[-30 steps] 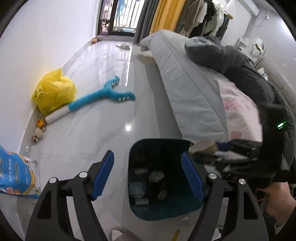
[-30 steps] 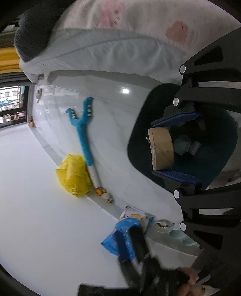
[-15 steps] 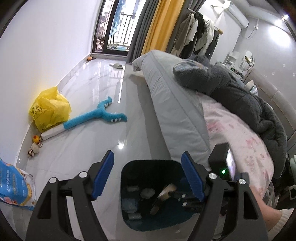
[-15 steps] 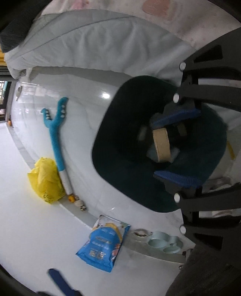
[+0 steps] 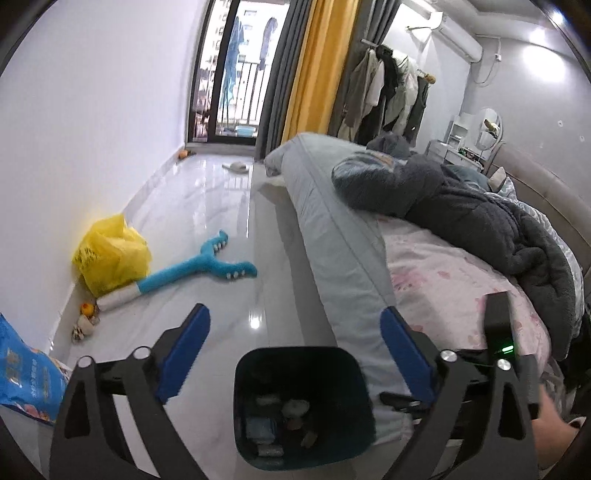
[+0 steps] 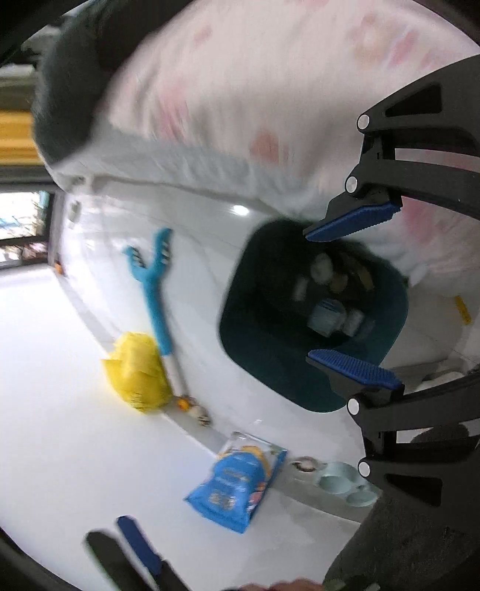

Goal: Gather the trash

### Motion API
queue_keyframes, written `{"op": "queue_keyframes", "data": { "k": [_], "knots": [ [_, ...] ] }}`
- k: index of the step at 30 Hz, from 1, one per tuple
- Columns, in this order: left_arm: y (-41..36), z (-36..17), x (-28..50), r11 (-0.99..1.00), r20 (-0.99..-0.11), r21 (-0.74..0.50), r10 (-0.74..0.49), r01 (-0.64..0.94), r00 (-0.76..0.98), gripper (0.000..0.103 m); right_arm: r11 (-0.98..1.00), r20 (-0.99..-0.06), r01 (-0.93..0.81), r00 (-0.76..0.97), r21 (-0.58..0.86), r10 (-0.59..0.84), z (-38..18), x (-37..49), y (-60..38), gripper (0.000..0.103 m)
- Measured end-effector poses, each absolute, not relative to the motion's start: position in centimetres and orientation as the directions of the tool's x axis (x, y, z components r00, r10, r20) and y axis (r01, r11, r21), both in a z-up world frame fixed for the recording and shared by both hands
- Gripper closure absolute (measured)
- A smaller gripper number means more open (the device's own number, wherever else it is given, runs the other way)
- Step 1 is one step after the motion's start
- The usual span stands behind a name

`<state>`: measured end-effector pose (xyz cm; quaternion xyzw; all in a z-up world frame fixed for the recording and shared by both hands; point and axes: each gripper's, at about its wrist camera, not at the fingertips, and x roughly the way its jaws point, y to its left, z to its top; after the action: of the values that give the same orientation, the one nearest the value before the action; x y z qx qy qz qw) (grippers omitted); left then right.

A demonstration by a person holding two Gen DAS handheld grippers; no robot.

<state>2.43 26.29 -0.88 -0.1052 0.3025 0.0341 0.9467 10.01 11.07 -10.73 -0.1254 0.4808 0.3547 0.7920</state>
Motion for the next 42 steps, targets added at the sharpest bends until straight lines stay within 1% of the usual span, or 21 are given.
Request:
{"op": "queue_keyframes", "data": {
  "k": [1, 2, 3, 6, 7, 8, 10, 12, 14, 20, 22, 28, 34, 38, 42],
  "knots": [
    [25.8, -0.5, 2.2, 0.978, -0.573, -0.164, 0.009, -0.126, 0.819, 0.006, 0.722, -0.837, -0.68, 0.317, 0.129, 0.447, -9.7, 9.8, 10.3, 0.04],
    [25.3, -0.2, 2.0, 0.98, -0.569, -0.152, 0.019, -0.128, 0.822, 0.005, 0.729, -0.822, -0.674, 0.346, 0.118, 0.453, -8.6, 9.6, 9.5, 0.035],
    [24.9, 0.0, 1.7, 0.98, -0.567, -0.144, 0.03, -0.135, 0.823, 0.005, 0.74, -0.801, -0.664, 0.382, 0.11, 0.462, -7.3, 9.2, 8.4, 0.032],
    [23.3, 0.2, 1.0, 0.98, -0.584, -0.125, 0.051, -0.152, 0.81, 0.004, 0.768, -0.75, -0.634, 0.465, 0.089, 0.47, -4.2, 8.0, 5.3, 0.023],
    [22.5, 0.3, 0.8, 0.982, -0.59, -0.11, 0.062, -0.156, 0.805, 0.003, 0.781, -0.73, -0.621, 0.502, 0.069, 0.463, -3.1, 7.2, 4.2, 0.019],
    [22.1, 0.4, 0.7, 0.982, -0.594, -0.104, 0.064, -0.155, 0.802, 0.003, 0.79, -0.715, -0.611, 0.527, 0.058, 0.459, -2.4, 6.7, 3.3, 0.017],
    [20.6, 0.6, 0.2, 0.986, -0.601, -0.106, 0.041, -0.13, 0.798, 0.003, 0.809, -0.68, -0.586, 0.575, 0.046, 0.455, -0.5, 5.3, 1.1, 0.012],
    [19.3, 0.9, -0.5, 0.987, -0.599, -0.113, 0.025, -0.116, 0.8, 0.003, 0.825, -0.649, -0.563, 0.615, 0.037, 0.448, 1.1, 3.7, -1.2, 0.01],
    [18.2, 1.0, -1.4, 0.987, -0.595, -0.109, 0.031, -0.119, 0.803, 0.003, 0.846, -0.625, -0.533, 0.653, 0.02, 0.427, 2.4, 2.6, -3.3, 0.005],
    [14.9, 1.4, -3.3, 0.989, -0.575, -0.065, 0.074, -0.135, 0.815, 0.003, 0.886, -0.579, -0.463, 0.729, -0.023, 0.366, 4.1, -0.1, -8.7, 0.003],
    [14.2, 1.4, -3.7, 0.988, -0.57, -0.074, 0.068, -0.133, 0.819, 0.003, 0.898, -0.564, -0.437, 0.752, -0.04, 0.341, 4.1, -0.8, -11.0, 0.003],
    [12.4, 1.1, -5.2, 0.989, -0.532, -0.076, 0.064, -0.123, 0.844, 0.003, 0.932, -0.525, -0.363, 0.792, 0.006, 0.312, 3.2, -2.2, -16.1, 0.003],
    [11.6, 0.3, -5.6, 0.991, -0.515, -0.067, 0.061, -0.112, 0.855, 0.003, 0.927, -0.509, -0.373, 0.789, 0.046, 0.343, 3.2, -2.6, -17.9, 0.003],
    [10.9, 0.2, -5.6, 0.993, -0.498, -0.045, 0.074, -0.111, 0.864, 0.003, 0.915, -0.512, -0.402, 0.78, 0.028, 0.358, 3.2, -3.2, -17.7, 0.003],
    [10.9, 0.3, -5.6, 0.993, -0.49, -0.055, 0.064, -0.105, 0.869, 0.003, 0.907, -0.505, -0.421, 0.78, 0.015, 0.371, 3.3, -3.6, -17.5, 0.003]
  ]
}}
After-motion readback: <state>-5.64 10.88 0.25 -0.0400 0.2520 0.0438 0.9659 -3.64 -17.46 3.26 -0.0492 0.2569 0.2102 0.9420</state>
